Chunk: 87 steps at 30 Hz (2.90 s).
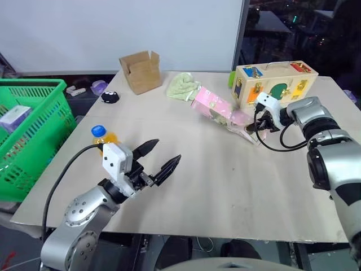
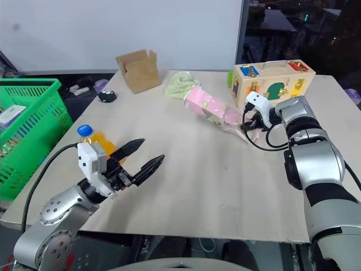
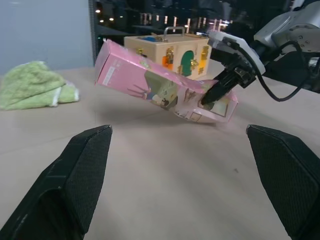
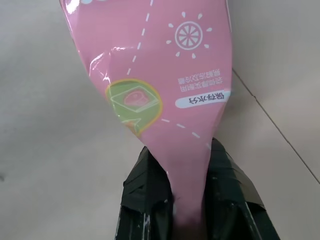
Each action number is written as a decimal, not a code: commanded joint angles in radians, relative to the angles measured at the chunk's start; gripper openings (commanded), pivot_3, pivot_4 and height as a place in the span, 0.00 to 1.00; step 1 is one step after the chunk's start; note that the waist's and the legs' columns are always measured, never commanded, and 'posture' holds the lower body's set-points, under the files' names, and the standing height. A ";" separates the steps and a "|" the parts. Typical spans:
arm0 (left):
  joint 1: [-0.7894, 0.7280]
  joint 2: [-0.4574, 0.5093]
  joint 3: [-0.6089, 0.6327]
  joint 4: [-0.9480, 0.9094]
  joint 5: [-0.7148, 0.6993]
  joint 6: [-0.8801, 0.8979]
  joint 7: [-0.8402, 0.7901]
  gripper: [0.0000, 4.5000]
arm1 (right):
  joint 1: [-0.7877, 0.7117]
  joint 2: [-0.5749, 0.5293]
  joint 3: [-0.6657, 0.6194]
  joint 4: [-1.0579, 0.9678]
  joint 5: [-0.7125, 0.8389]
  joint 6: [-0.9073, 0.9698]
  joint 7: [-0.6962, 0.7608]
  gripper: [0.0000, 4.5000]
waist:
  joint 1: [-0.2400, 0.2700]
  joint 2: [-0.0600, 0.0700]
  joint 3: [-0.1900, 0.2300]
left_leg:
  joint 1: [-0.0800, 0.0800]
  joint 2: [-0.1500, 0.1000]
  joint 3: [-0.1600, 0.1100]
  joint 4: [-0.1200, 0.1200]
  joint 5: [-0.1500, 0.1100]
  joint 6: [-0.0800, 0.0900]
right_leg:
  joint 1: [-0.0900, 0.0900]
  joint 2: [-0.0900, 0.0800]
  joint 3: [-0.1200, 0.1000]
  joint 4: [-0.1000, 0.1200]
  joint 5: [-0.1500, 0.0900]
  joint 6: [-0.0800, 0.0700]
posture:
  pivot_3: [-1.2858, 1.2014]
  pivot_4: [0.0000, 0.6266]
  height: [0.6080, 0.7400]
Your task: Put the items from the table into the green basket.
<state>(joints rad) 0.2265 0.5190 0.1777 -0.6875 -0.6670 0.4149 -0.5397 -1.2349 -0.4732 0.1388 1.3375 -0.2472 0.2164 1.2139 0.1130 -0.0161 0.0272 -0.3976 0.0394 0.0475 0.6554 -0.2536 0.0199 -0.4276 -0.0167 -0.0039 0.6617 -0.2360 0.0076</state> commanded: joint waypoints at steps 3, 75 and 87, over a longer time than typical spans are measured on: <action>-0.045 -0.023 0.009 -0.022 -0.070 0.048 0.045 1.00 | -0.021 -0.010 -0.043 -0.097 0.081 0.010 0.091 0.01 | -0.016 0.000 0.000 | 0.000 0.000 -0.001 0.000 0.000 0.000 | 0.000 0.000 0.000 0.000 0.000 0.000 | 0.60 0.00 1.00; -0.530 0.056 0.332 0.218 -0.615 0.181 0.346 0.20 | 0.564 -0.048 -0.117 -1.558 0.836 0.632 -0.150 0.76 | -0.019 -0.005 0.002 | 0.004 0.000 -0.009 0.010 0.000 0.000 | 0.012 0.000 -0.007 0.000 0.000 0.001 | 0.58 0.00 1.00; -0.592 0.397 0.528 0.534 -0.032 -0.097 0.350 0.20 | 0.530 0.173 -0.041 -1.607 0.763 0.288 -0.274 0.76 | -0.013 -0.008 0.003 | 0.003 0.000 -0.009 0.008 0.000 0.000 | 0.012 0.000 -0.009 -0.001 0.000 0.001 | 0.62 0.00 1.00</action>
<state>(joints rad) -0.3612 0.8778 0.6588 -0.1808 -0.7846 0.4017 -0.1453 -0.6702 -0.3101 0.0909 -0.2487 0.5176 0.5422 0.9506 0.1001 -0.0241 0.0302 -0.3942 0.0390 0.0391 0.6633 -0.2539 0.0198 -0.4161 -0.0172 -0.0124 0.6603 -0.2359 0.0083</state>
